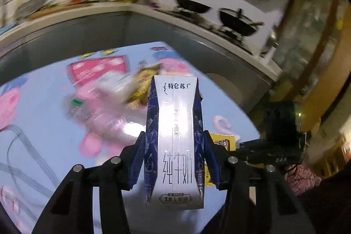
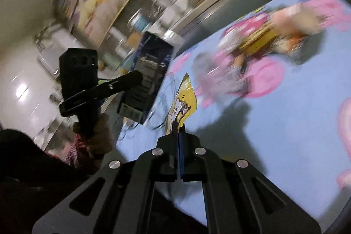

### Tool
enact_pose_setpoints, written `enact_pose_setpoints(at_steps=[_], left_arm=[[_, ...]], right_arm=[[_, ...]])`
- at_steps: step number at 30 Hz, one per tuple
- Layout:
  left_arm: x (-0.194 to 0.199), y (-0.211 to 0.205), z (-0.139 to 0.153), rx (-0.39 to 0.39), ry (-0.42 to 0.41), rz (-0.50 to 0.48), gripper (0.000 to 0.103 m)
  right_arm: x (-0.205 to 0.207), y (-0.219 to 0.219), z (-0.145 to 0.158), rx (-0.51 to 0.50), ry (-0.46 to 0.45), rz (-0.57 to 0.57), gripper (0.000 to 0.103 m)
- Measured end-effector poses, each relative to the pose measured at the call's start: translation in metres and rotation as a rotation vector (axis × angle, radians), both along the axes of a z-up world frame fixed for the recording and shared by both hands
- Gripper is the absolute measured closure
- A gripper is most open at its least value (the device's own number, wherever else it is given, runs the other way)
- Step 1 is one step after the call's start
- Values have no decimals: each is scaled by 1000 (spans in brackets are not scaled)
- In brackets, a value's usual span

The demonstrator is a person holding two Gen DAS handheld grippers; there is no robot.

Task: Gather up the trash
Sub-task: 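Carry the milk carton in the left tool while the right carries the yellow packet to the bin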

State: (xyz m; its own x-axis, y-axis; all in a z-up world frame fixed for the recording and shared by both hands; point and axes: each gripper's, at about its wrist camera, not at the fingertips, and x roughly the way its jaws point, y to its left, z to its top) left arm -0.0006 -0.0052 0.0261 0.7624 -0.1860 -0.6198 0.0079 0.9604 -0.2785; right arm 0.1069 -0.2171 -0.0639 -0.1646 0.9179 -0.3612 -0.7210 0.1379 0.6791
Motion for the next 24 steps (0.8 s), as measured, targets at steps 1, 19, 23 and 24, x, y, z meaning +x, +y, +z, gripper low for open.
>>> enact_pose_setpoints(at_steps=[1, 19, 23, 24], left_arm=[[15, -9, 2, 6, 3, -27, 52], [319, -196, -46, -101, 216, -285, 52], [360, -207, -68, -51, 246, -210, 52], [368, -208, -74, -38, 259, -193, 51]], right_arm=[[11, -19, 1, 5, 2, -69, 102], [187, -227, -50, -8, 259, -988, 102], [210, -225, -57, -42, 257, -1038, 100], [218, -228, -58, -45, 263, -1047, 99]])
